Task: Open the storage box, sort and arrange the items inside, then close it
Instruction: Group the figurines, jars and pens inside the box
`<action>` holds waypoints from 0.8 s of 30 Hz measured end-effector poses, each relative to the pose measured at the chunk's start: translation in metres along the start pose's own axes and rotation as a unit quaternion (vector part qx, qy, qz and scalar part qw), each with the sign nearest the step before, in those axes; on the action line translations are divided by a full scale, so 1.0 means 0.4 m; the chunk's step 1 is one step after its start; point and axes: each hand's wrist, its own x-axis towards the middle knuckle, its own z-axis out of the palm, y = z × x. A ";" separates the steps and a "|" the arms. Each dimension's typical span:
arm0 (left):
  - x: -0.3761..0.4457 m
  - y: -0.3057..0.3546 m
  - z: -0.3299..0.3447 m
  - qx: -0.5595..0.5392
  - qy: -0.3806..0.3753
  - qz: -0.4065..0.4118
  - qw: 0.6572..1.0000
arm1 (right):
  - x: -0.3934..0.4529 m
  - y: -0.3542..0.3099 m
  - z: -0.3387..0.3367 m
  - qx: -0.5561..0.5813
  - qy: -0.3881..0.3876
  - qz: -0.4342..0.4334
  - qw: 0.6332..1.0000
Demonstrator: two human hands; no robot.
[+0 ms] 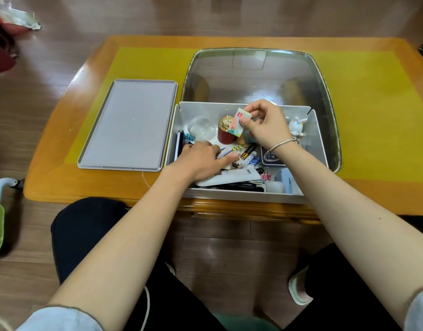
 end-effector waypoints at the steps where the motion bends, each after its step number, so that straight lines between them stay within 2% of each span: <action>1: -0.001 0.001 0.001 0.000 -0.004 0.003 1.000 | -0.001 0.000 -0.002 0.001 0.000 -0.001 1.000; 5: -0.015 -0.011 -0.007 -0.026 0.045 0.053 0.997 | 0.003 0.000 -0.006 0.000 0.003 -0.001 1.000; 8: -0.018 -0.017 -0.024 -0.016 0.194 0.093 0.976 | 0.008 -0.003 -0.007 -0.001 -0.001 -0.003 1.000; 10: -0.004 -0.029 -0.040 -0.006 0.282 0.044 0.958 | 0.008 -0.006 -0.007 -0.002 -0.001 -0.006 1.000; 11: 0.006 -0.037 -0.048 0.005 0.291 0.006 0.957 | 0.008 -0.008 -0.007 -0.001 -0.001 -0.006 1.000; 13: 0.022 -0.052 -0.058 0.046 0.257 -0.050 0.964 | 0.008 -0.012 -0.003 0.004 -0.004 -0.004 1.000; 16: 0.035 -0.056 -0.056 0.085 0.239 -0.073 0.965 | 0.018 -0.023 0.004 0.011 -0.011 -0.001 1.000; 20: 0.043 -0.042 -0.060 0.086 0.245 -0.106 0.960 | 0.030 -0.034 0.018 -0.007 -0.024 -0.003 1.000; 24: 0.050 -0.033 -0.075 0.103 0.217 -0.123 0.963 | 0.042 -0.040 0.018 -0.021 -0.024 -0.012 0.999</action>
